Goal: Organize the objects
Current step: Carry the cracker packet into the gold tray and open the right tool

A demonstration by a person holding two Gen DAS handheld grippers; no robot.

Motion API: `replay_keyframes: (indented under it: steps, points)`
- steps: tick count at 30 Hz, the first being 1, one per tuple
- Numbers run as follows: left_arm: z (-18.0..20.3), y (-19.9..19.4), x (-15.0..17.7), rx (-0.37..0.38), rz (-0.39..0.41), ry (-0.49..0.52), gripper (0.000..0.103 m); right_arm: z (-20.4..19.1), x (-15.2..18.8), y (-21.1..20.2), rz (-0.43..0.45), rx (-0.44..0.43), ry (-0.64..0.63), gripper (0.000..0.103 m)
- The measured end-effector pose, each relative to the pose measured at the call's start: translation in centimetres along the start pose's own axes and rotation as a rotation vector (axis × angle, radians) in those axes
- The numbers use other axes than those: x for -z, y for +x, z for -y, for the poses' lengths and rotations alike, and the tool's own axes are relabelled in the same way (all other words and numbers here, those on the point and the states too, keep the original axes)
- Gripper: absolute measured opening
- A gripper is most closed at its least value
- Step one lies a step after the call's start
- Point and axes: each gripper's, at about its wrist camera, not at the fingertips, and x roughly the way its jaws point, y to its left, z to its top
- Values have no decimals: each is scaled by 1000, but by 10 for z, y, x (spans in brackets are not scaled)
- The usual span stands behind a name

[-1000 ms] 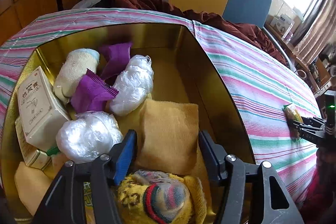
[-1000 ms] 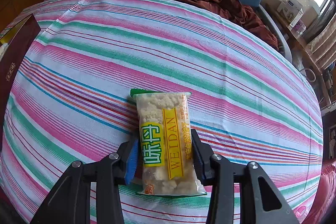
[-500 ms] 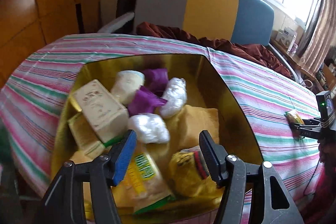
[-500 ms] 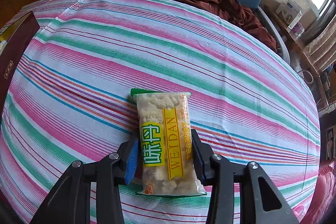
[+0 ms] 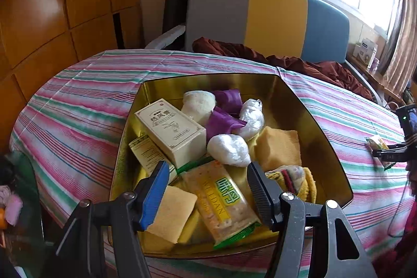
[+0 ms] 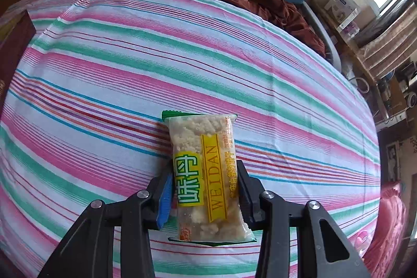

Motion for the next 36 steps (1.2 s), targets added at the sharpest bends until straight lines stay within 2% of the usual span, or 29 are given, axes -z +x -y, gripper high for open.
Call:
replay_keyframes:
  steps: [7,13,15,17,20,25,29,36]
  points:
    - [-12,-3,4,-4,7,-22,63,-58,-19,-49,94,-145,-41,42]
    - [-20,-6,6,-12,6,-37,65,-131,-38,-86,127,-352,-68,43]
    - [-22,-9,6,-15,9,-41,67,-159,-45,-93,135,-397,-92,43]
    - [-26,-13,7,-22,19,-47,73,-182,-53,-95,142,-414,-99,43]
    - [-32,-18,7,-38,27,-58,73,-210,-65,-89,120,-442,-90,43]
    - [-45,-20,10,-56,26,-83,74,-244,-75,-68,67,-426,-96,43]
    - [-47,-17,12,-66,15,-88,77,-254,-74,-50,29,-412,-97,46]
    - [-41,-19,12,-84,23,-85,84,-244,-58,-60,103,-404,-111,61]
